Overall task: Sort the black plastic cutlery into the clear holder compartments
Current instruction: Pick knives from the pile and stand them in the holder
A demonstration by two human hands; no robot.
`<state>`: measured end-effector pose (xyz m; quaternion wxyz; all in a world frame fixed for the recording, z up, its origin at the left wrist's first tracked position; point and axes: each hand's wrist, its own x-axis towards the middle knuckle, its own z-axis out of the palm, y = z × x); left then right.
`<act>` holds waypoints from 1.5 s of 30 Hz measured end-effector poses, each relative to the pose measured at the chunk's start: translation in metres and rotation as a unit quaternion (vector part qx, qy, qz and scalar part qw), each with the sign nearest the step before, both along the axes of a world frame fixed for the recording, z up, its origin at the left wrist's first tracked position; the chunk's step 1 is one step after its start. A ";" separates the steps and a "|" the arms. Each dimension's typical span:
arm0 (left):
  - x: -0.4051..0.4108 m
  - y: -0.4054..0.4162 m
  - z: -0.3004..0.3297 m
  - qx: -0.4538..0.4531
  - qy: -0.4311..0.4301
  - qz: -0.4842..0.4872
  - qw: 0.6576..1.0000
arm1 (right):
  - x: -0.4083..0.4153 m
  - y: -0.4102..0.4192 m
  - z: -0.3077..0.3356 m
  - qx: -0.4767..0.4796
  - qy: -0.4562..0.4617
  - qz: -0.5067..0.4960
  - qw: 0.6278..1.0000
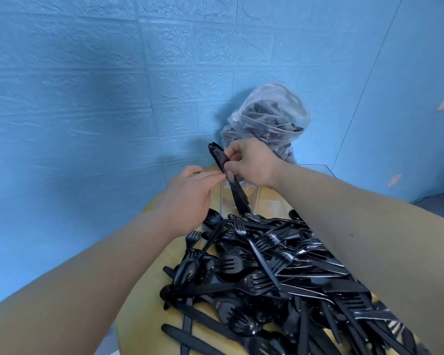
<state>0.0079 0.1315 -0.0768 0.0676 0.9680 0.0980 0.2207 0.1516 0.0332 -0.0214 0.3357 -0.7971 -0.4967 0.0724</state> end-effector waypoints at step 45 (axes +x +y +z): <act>-0.002 0.002 -0.004 -0.036 0.015 -0.010 0.999 | -0.006 -0.004 -0.007 -0.037 -0.194 -0.030 0.980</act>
